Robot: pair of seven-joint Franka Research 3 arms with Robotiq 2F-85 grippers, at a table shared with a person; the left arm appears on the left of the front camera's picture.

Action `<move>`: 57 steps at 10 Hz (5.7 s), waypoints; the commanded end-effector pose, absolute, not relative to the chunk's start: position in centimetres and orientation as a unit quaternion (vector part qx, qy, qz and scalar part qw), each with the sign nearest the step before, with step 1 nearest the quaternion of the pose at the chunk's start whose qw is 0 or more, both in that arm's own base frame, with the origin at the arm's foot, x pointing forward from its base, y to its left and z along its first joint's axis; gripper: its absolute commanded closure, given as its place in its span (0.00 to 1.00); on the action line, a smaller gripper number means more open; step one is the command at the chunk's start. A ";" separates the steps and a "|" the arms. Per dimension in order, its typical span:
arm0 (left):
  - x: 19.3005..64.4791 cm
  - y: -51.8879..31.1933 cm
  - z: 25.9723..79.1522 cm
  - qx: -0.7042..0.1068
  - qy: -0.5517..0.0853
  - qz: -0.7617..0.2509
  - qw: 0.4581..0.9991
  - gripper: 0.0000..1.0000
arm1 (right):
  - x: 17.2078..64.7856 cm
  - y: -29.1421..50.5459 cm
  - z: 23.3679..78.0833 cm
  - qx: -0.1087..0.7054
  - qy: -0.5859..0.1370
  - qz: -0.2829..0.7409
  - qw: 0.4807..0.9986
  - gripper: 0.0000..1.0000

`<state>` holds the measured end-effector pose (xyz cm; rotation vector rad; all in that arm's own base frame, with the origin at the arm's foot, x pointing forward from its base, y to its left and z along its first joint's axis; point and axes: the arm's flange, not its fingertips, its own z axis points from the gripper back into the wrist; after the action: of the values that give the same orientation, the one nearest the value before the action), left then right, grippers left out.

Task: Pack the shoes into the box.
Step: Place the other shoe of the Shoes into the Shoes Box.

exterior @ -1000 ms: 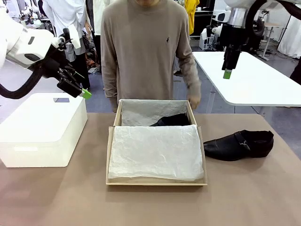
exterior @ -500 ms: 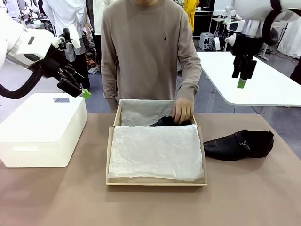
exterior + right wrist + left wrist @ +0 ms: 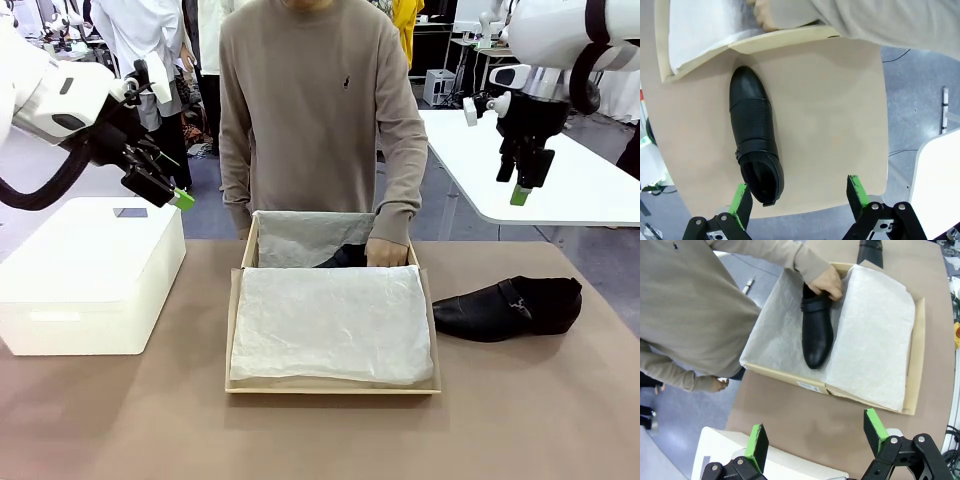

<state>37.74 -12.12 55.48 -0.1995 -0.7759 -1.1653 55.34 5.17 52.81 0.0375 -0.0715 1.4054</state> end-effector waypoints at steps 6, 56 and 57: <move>37.7 -12.1 55.4 -0.099 -0.357 -0.533 0.760 0.00 | 55.5 4.9 53.6 0.014 -0.031 0.645 0.763 0.00; 37.7 -12.1 55.4 -0.099 -0.357 -0.533 0.760 0.00 | 54.2 -5.5 35.2 0.058 -0.046 0.649 0.757 0.00; 37.7 -12.1 55.4 -0.099 -0.357 -0.533 0.760 0.00 | 54.2 -5.5 35.0 0.065 -0.042 0.658 0.749 0.00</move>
<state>37.74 -12.12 55.49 -0.1994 -0.7759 -1.1653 53.59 -4.84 35.26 0.1277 -0.0545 1.3780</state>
